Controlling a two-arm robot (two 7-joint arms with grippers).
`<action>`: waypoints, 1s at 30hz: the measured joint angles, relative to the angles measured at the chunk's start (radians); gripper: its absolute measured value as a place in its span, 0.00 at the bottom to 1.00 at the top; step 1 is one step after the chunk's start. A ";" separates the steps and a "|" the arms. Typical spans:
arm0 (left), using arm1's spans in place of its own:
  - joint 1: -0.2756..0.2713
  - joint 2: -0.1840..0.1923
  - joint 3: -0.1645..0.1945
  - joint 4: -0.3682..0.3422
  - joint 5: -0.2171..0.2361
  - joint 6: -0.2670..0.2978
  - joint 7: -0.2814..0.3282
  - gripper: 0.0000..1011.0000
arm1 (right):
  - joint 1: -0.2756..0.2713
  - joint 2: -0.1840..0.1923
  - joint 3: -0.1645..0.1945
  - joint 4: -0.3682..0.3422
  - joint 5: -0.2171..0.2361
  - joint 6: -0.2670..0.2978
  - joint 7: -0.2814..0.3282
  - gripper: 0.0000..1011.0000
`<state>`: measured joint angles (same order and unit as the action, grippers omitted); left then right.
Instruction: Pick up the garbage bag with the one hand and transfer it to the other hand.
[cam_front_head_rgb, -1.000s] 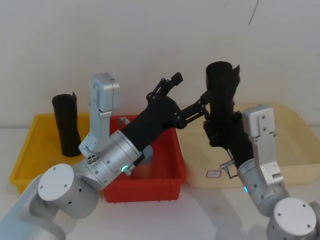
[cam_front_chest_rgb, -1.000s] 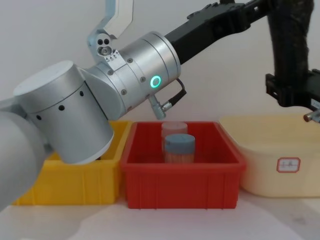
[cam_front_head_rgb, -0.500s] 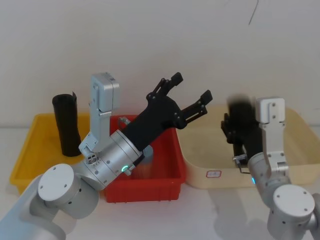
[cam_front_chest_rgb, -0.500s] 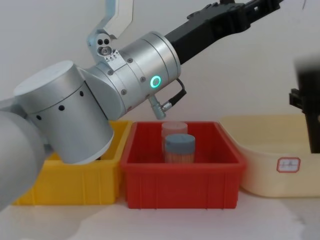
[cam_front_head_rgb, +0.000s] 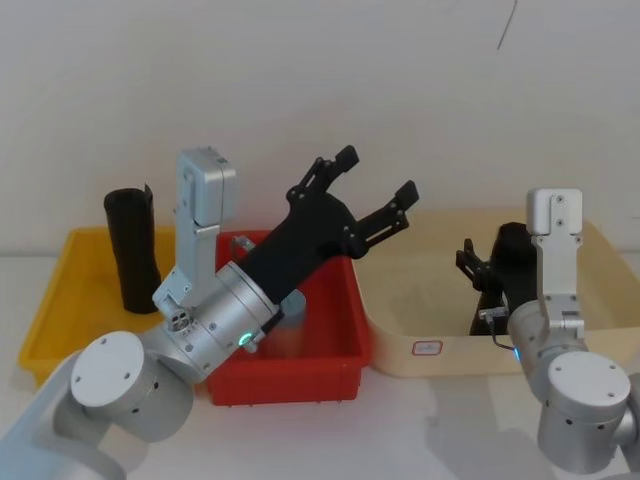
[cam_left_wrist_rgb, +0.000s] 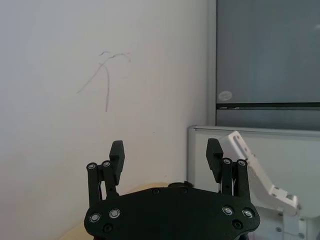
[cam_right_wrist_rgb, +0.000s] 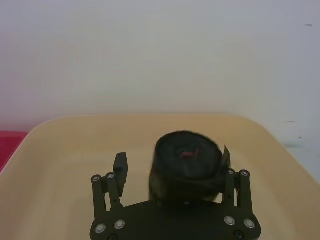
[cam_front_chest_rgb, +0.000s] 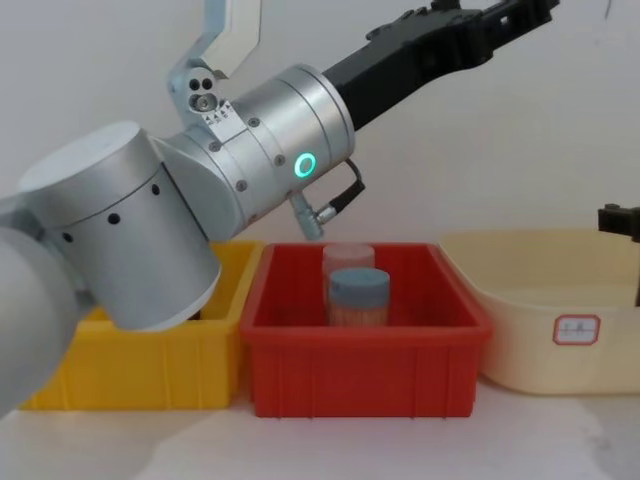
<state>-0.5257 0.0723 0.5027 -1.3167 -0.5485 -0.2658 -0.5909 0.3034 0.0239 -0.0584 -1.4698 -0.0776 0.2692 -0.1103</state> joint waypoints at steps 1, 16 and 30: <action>0.002 0.001 -0.001 -0.004 0.005 0.000 0.007 0.99 | -0.002 0.000 0.000 -0.006 0.001 0.007 0.007 0.99; 0.086 0.051 -0.038 -0.129 0.112 0.027 0.165 0.99 | -0.051 0.033 -0.016 -0.089 0.031 0.047 0.132 0.99; 0.196 0.103 -0.097 -0.259 0.200 0.057 0.308 0.99 | -0.099 0.071 -0.045 -0.186 0.086 0.027 0.270 0.99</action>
<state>-0.3301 0.1750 0.4057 -1.5760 -0.3483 -0.2085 -0.2832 0.2049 0.0949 -0.1038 -1.6553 0.0088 0.2958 0.1593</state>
